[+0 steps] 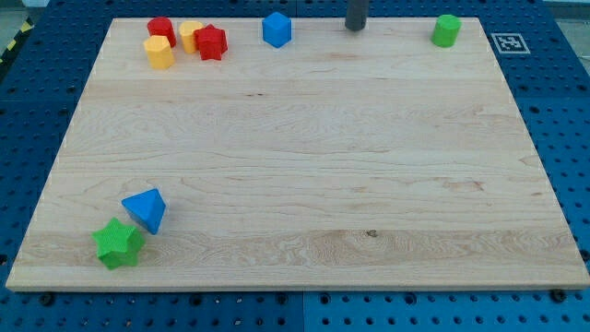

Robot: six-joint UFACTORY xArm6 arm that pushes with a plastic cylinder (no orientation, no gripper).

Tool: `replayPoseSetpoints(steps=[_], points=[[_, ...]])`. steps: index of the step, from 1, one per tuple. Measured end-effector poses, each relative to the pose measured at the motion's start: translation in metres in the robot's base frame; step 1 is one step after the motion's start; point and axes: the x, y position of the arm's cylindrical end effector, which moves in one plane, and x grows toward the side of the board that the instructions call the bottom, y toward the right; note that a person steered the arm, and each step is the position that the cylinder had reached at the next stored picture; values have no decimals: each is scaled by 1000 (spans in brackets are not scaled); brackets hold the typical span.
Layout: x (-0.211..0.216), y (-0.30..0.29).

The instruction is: Push the blue cube vertically down to the yellow hexagon

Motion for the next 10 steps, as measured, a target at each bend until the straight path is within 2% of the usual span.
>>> replayPoseSetpoints(steps=[2, 5, 6, 9, 10], points=[[0, -23], [1, -118], [5, -120], [92, -123], [84, -124]])
